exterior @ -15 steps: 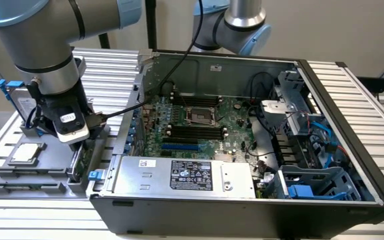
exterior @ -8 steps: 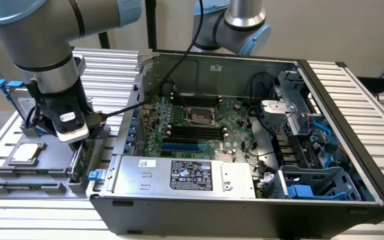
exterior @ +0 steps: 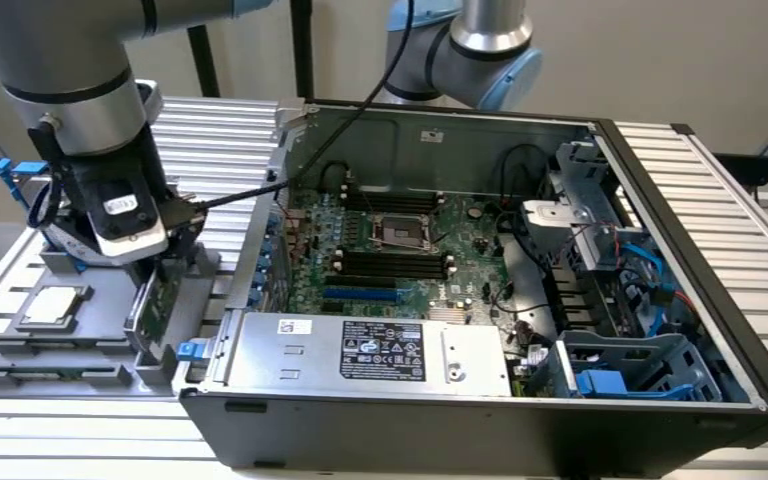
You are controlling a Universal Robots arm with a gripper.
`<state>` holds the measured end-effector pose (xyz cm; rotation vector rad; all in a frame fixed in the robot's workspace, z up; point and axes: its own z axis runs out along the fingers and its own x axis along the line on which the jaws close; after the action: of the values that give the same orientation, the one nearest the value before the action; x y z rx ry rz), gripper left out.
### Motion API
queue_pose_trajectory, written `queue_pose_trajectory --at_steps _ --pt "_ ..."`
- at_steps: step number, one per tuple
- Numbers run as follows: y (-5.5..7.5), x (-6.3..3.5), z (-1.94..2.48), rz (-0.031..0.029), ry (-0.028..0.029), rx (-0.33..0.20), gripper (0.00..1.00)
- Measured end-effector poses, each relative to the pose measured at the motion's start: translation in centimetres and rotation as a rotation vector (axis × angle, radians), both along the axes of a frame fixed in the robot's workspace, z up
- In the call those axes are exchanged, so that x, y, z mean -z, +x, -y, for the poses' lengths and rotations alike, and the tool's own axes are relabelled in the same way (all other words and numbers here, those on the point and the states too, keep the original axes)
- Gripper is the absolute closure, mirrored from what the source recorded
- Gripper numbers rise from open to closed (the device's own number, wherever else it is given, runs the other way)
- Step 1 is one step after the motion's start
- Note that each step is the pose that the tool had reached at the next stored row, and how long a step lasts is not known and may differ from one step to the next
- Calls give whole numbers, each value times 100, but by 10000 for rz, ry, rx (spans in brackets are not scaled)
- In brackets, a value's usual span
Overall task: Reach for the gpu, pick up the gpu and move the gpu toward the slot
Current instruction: 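Pick up the gpu and move the gpu toward the slot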
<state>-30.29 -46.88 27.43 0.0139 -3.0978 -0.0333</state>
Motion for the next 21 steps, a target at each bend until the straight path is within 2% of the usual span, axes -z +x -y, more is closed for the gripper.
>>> queue_pose_trajectory --at_steps 13,18,21 --pt "16 -590 1 0 0 -2 74" --pt "88 -819 0 -2 0 0 74" --pt "193 -955 4 -20 0 -1 74"
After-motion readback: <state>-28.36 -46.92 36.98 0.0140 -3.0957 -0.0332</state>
